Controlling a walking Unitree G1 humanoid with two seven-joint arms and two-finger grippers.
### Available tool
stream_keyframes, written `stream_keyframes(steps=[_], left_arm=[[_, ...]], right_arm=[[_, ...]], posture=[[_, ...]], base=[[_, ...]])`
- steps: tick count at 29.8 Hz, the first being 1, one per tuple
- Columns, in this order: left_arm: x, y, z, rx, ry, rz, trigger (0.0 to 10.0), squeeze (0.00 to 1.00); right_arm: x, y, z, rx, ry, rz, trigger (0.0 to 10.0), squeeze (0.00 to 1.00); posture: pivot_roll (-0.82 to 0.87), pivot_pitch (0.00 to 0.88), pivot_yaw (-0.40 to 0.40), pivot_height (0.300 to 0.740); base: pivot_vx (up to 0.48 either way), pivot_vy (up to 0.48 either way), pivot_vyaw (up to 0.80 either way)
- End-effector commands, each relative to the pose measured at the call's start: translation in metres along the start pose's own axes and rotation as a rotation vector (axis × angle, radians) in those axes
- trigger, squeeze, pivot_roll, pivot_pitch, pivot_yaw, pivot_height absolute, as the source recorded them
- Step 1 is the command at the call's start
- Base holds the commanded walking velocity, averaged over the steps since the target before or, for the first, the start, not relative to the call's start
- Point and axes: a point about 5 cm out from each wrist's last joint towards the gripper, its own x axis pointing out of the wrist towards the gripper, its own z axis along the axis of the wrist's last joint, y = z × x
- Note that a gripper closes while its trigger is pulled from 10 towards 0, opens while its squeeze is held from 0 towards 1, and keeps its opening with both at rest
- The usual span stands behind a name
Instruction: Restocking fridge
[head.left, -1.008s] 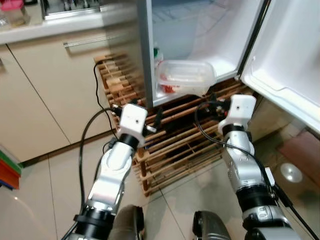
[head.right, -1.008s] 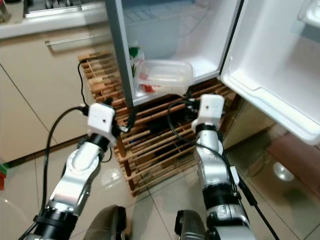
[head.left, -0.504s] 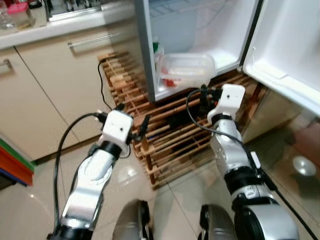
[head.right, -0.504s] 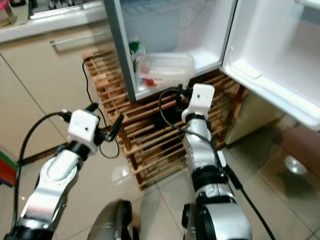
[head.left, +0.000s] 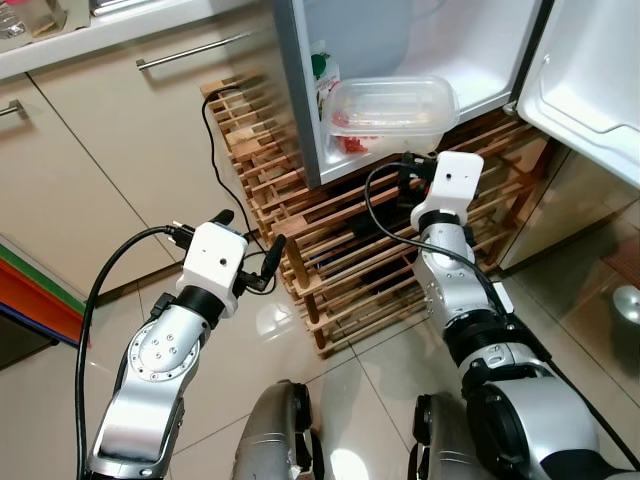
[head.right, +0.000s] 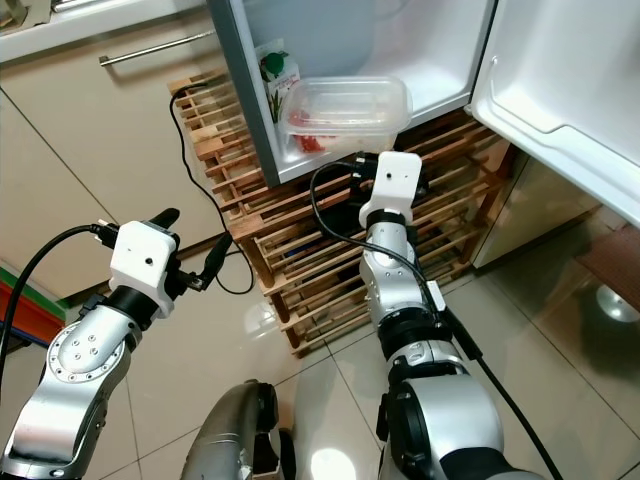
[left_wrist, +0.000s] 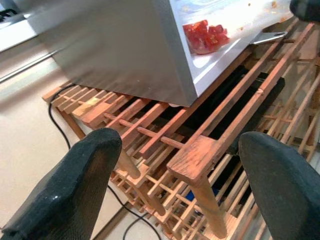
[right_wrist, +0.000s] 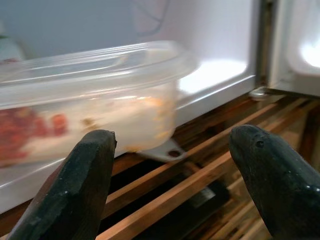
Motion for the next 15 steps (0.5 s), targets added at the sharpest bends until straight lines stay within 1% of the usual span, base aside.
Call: stream_keyframes(steps=[1,2,3,5,8,9,11,13,15], left_arm=[[-0.004,0.006,-0.001,0.007,0.017,0.01,10.0,0.0],[-0.004,0.006,-0.001,0.007,0.017,0.01,10.0,0.0],[-0.004,0.006,-0.001,0.007,0.021,0.008,10.0,0.0],[-0.004,0.006,-0.001,0.006,0.023,0.006,10.0,0.0],[-0.003,0.006,0.0,0.005,0.026,0.004,10.0,0.0],[-0.002,0.006,0.0,0.004,0.028,0.006,10.0,0.0],[-0.002,0.006,0.0,0.004,0.028,0.006,10.0,0.0],[-0.003,0.006,-0.001,0.004,0.03,0.008,10.0,0.0],[-0.003,0.006,-0.002,0.004,0.033,0.009,10.0,0.0]], right_arm=[[0.005,-0.002,0.006,-0.019,-0.021,-0.017,10.0,0.0],[0.005,-0.002,0.006,-0.019,-0.021,-0.017,10.0,0.0],[0.009,-0.008,0.008,-0.035,-0.029,-0.04,10.0,0.0],[0.011,-0.011,0.009,-0.049,-0.032,-0.051,10.0,0.0],[0.016,-0.023,0.012,-0.089,-0.034,-0.083,10.0,0.0],[0.019,-0.031,0.013,-0.11,-0.026,-0.109,10.0,0.0],[0.019,-0.031,0.013,-0.11,-0.026,-0.109,10.0,0.0],[0.023,-0.039,0.017,-0.138,-0.029,-0.138,10.0,0.0],[0.026,-0.043,0.021,-0.159,-0.036,-0.154,10.0,0.0]], posture=[[0.16,0.179,0.155,0.641],[0.16,0.179,0.155,0.641],[0.15,0.177,0.157,0.641],[0.15,0.178,0.158,0.641],[0.15,0.174,0.158,0.641],[0.15,0.172,0.157,0.641],[0.15,0.172,0.157,0.641],[0.15,0.17,0.154,0.641],[0.15,0.17,0.154,0.641]], base=[[0.0,0.0,0.0],[0.0,0.0,0.0],[0.0,0.0,0.0],[0.0,0.0,0.0],[0.0,0.0,0.0],[0.0,0.0,0.0],[0.0,0.0,0.0],[0.0,0.0,0.0],[0.0,0.0,0.0]])
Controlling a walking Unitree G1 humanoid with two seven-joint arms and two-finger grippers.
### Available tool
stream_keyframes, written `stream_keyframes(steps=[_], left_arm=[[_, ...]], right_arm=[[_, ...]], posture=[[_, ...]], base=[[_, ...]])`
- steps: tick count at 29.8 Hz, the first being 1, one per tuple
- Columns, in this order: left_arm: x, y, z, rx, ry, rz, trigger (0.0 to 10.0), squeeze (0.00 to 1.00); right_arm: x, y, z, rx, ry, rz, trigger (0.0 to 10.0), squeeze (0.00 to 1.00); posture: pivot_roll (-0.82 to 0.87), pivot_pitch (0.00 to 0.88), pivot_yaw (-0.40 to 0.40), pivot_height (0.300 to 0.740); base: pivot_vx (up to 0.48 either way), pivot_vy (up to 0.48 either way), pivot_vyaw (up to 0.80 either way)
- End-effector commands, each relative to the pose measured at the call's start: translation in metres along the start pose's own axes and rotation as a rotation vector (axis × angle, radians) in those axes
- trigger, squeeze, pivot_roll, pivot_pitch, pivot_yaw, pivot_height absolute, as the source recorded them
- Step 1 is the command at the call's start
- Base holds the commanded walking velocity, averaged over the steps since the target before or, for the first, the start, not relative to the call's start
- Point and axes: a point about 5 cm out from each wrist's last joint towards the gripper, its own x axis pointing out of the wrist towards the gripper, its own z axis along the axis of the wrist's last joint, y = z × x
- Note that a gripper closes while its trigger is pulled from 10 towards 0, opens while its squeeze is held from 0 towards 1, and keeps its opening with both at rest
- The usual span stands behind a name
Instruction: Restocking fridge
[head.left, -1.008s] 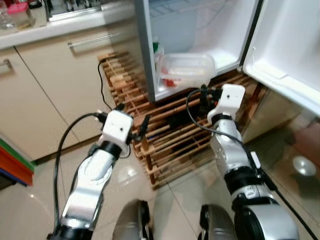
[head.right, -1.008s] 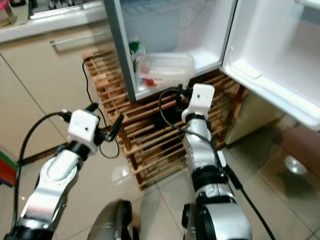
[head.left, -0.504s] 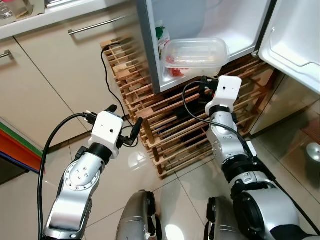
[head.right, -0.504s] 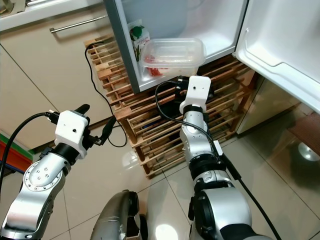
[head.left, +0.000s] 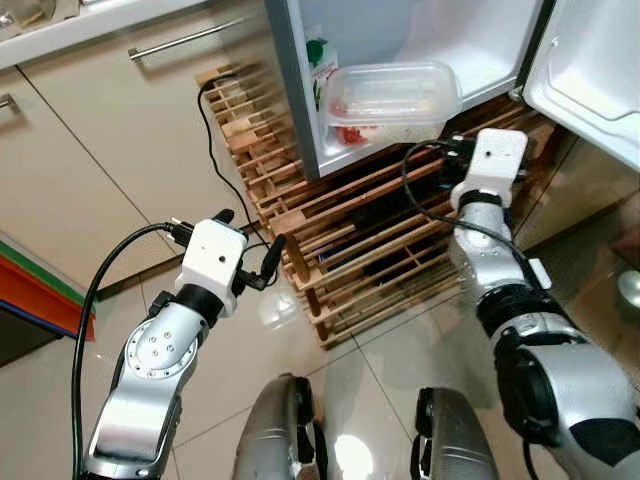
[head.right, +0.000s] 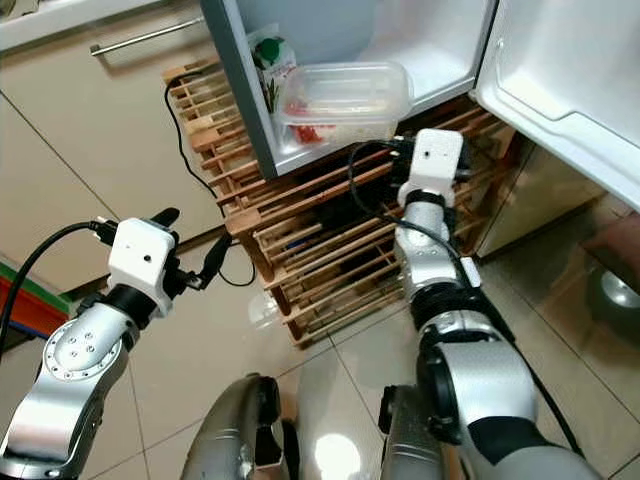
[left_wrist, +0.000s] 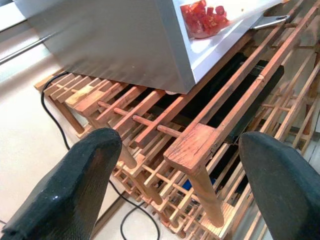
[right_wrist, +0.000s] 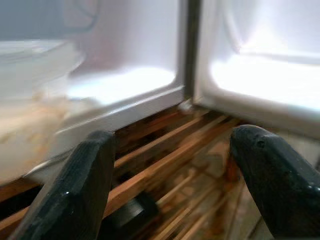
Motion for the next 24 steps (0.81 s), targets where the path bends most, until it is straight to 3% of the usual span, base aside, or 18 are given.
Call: stream_keyframes(steps=[1,8,15,18,24], left_arm=[[-0.003,0.005,-0.001,0.009,0.011,0.015,10.0,0.0],[-0.001,0.004,-0.001,0.007,0.011,0.019,10.0,0.0],[0.0,0.0,-0.002,-0.01,0.008,0.017,10.0,0.0],[0.003,-0.002,-0.003,-0.01,0.006,0.01,10.0,0.0],[0.005,-0.004,-0.001,-0.012,-0.005,0.014,10.0,0.0]], right_arm=[[0.003,0.004,0.007,-0.015,-0.019,0.002,10.0,0.0],[0.007,0.008,0.016,0.014,-0.043,0.008,10.0,0.0],[-0.022,0.026,-0.009,0.072,0.002,0.025,10.0,0.0],[-0.037,0.047,-0.011,0.121,-0.008,0.123,10.0,0.0],[-0.035,0.062,-0.003,0.187,-0.006,0.246,10.0,0.0]], posture=[[0.15,0.17,0.154,0.641],[0.14,0.166,0.141,0.641],[0.12,0.165,0.132,0.641],[0.11,0.156,0.132,0.641],[0.12,0.146,0.12,0.641]], base=[[0.0,0.0,0.0],[0.0,0.0,0.0],[0.0,0.0,0.0],[0.0,0.0,0.0],[0.0,0.0,0.0]])
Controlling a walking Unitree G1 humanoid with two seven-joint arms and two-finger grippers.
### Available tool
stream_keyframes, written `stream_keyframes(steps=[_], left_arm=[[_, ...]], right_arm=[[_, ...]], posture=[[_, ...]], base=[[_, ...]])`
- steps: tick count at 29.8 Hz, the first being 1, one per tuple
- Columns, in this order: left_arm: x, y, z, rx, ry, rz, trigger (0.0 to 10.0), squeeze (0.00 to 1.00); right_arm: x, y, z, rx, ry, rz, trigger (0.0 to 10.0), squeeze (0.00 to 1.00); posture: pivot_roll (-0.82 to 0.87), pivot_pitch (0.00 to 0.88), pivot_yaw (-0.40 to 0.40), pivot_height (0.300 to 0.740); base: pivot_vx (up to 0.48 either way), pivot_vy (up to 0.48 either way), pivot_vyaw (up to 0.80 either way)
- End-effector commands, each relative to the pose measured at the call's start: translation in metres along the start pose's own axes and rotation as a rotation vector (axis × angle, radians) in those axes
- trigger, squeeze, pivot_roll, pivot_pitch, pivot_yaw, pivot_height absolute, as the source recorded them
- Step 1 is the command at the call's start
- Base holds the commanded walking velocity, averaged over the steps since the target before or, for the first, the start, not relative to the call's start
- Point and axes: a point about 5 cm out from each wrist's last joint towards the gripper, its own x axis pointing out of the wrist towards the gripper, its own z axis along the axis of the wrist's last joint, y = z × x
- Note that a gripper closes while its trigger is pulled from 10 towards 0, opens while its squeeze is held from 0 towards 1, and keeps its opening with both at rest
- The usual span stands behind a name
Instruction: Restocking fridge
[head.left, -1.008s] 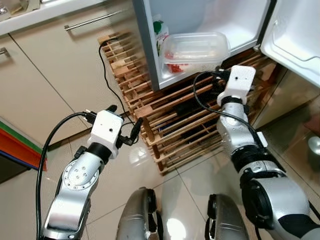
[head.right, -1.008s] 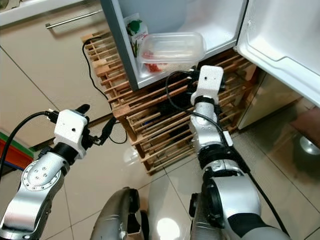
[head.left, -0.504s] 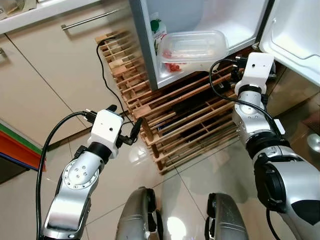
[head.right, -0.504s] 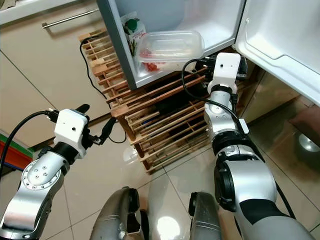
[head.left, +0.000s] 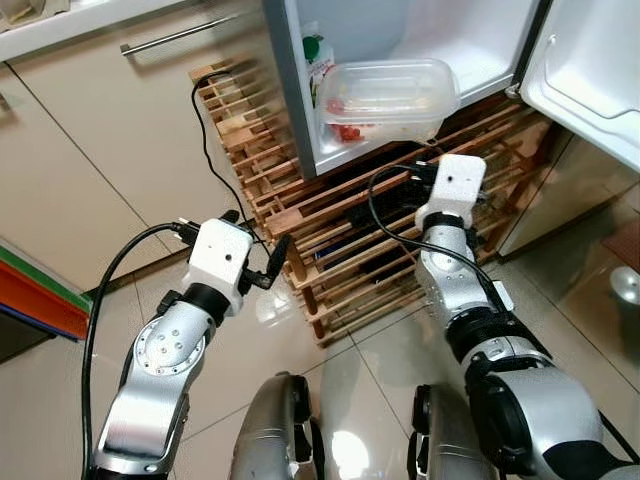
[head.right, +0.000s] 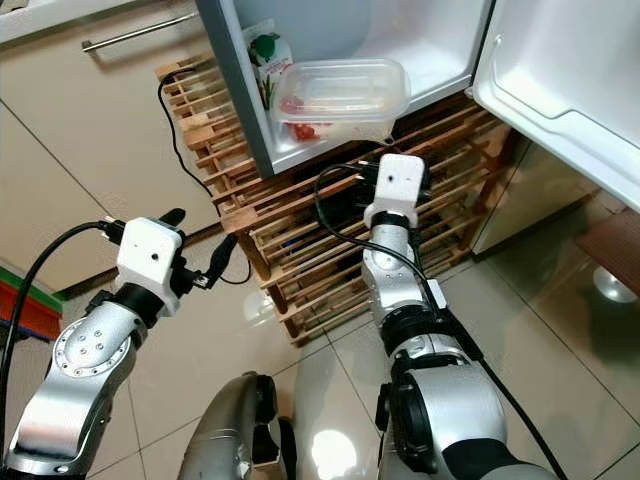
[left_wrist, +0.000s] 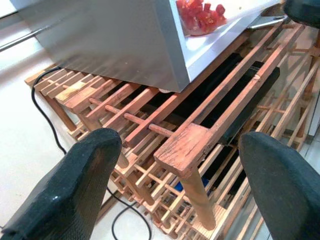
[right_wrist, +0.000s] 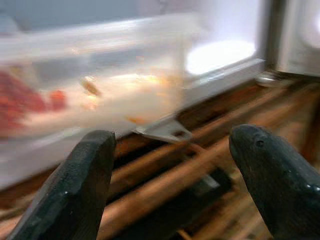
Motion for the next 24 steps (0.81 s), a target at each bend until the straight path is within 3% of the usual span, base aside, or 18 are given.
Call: stream_keyframes(steps=[1,9,14,16,19,22,24], left_arm=[[-0.001,0.002,-0.001,0.008,-0.002,0.014,10.0,0.0],[-0.007,-0.001,-0.003,-0.002,0.003,0.029,10.0,0.0],[-0.007,-0.002,-0.004,-0.004,0.007,0.026,10.0,0.0],[-0.006,-0.001,-0.004,-0.003,0.009,0.024,10.0,0.0],[-0.006,-0.001,-0.005,-0.002,0.01,0.024,10.0,0.0],[-0.008,-0.001,-0.006,-0.003,0.016,0.024,10.0,0.0],[-0.007,-0.001,-0.006,-0.004,0.018,0.023,10.0,0.0]], right_arm=[[0.004,0.006,0.006,0.02,-0.013,0.044,10.0,0.0],[0.019,0.008,0.03,0.003,-0.073,0.085,10.0,0.0],[0.027,0.001,0.038,-0.076,-0.102,0.056,10.0,0.0],[0.031,-0.018,0.036,-0.156,-0.075,-0.002,10.0,0.0],[0.032,-0.024,0.036,-0.176,-0.07,-0.016,10.0,0.0],[0.037,-0.044,0.041,-0.272,-0.076,-0.071,10.0,0.0],[0.037,-0.047,0.041,-0.289,-0.077,-0.082,10.0,0.0]], posture=[[0.12,0.145,0.118,0.641],[0.13,0.148,0.1,0.641],[0.13,0.147,0.104,0.641],[0.13,0.146,0.106,0.641],[0.13,0.147,0.107,0.641],[0.12,0.151,0.107,0.641],[0.12,0.151,0.108,0.641]], base=[[0.0,0.0,0.0],[0.0,0.0,0.0],[0.0,0.0,0.0],[0.0,0.0,0.0],[0.0,0.0,0.0],[0.0,0.0,0.0],[0.0,0.0,0.0]])
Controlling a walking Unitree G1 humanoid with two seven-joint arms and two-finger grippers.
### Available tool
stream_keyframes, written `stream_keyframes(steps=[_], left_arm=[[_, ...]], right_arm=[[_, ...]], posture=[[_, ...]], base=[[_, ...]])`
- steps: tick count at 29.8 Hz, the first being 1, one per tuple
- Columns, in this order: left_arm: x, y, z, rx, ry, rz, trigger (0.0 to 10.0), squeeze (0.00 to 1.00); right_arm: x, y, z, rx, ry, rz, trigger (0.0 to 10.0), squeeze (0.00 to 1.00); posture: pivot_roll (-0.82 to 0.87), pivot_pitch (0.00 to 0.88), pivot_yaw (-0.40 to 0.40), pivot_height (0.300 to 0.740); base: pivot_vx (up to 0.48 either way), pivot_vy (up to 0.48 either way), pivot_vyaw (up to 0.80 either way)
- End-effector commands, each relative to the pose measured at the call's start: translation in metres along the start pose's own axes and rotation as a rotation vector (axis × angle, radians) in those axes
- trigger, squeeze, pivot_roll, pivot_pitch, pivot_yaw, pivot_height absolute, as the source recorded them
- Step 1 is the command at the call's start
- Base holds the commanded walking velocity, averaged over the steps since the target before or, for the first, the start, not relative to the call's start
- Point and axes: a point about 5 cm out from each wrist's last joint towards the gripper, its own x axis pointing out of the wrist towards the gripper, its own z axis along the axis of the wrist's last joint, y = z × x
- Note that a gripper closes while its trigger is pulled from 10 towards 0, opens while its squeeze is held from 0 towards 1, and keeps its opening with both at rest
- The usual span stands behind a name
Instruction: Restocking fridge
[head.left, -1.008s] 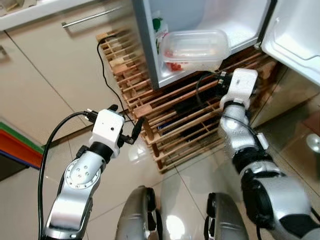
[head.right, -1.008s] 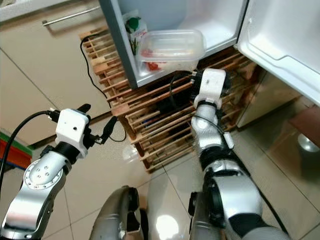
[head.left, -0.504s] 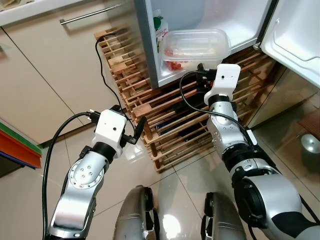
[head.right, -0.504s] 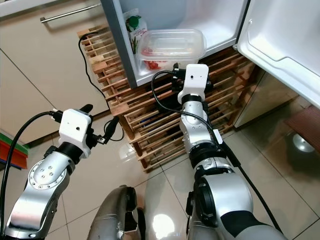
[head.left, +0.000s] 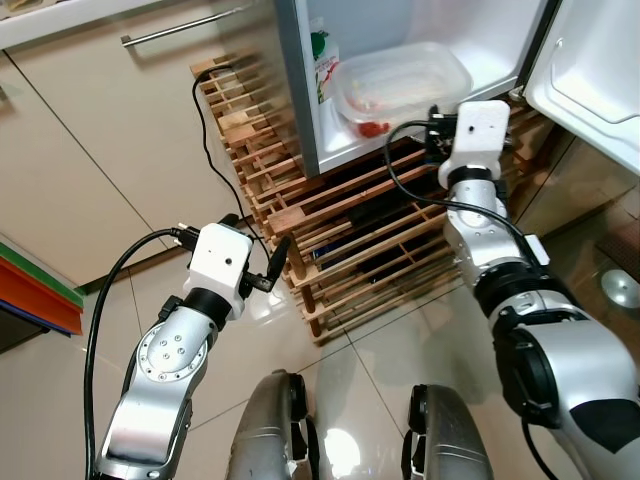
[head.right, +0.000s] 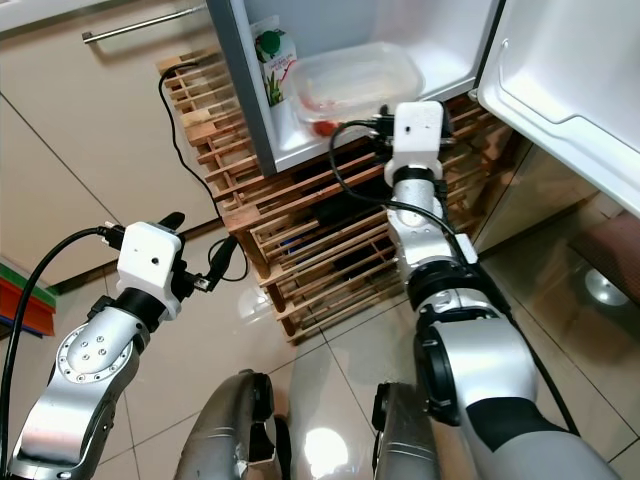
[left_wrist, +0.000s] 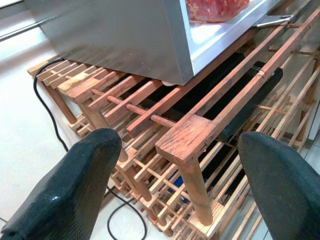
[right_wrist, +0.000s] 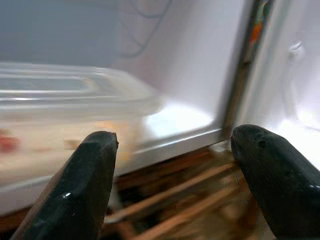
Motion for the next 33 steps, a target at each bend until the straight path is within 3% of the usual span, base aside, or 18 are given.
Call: stream_keyframes(steps=[1,7,9,10,13,17,25,33], left_arm=[[-0.003,0.001,-0.003,0.011,0.014,0.005,10.0,0.0],[-0.001,0.001,-0.003,0.008,0.013,0.01,10.0,0.0],[0.0,0.0,-0.002,0.006,0.012,0.011,10.0,0.0],[0.001,-0.001,-0.002,0.004,0.01,0.013,10.0,0.0],[0.002,-0.001,-0.002,0.004,0.009,0.013,10.0,0.0],[0.004,-0.002,-0.001,0.0,0.001,0.017,10.0,0.0],[0.003,-0.003,0.0,-0.001,-0.005,0.029,10.0,0.0],[-0.005,-0.003,-0.003,-0.003,0.011,0.044,10.0,0.0]], right_arm=[[0.002,0.001,0.001,-0.036,0.01,-0.004,10.0,0.0],[-0.003,0.01,0.001,0.027,0.0,0.019,10.0,0.0],[-0.01,0.027,0.002,0.091,-0.018,0.064,10.0,0.0],[-0.018,0.043,0.002,0.159,-0.018,0.1,10.0,0.0],[-0.022,0.049,0.002,0.182,-0.017,0.111,10.0,0.0],[-0.035,0.071,0.002,0.243,-0.02,0.174,10.0,0.0],[-0.032,0.076,0.007,0.23,-0.025,0.23,10.0,0.0],[-0.017,0.063,0.008,0.175,0.014,0.233,10.0,0.0]], posture=[[0.12,0.152,0.106,0.641],[0.11,0.151,0.1,0.641],[0.11,0.151,0.099,0.641],[0.1,0.151,0.098,0.641],[0.1,0.15,0.097,0.641],[0.1,0.15,0.099,0.641],[0.11,0.155,0.087,0.641],[0.14,0.159,0.073,0.641]], base=[[0.0,0.0,0.0],[0.0,0.0,0.0],[0.0,0.0,0.0],[0.0,0.0,0.0],[0.0,0.0,0.0],[0.0,0.0,0.0],[0.0,0.0,0.0],[0.0,0.0,0.0]])
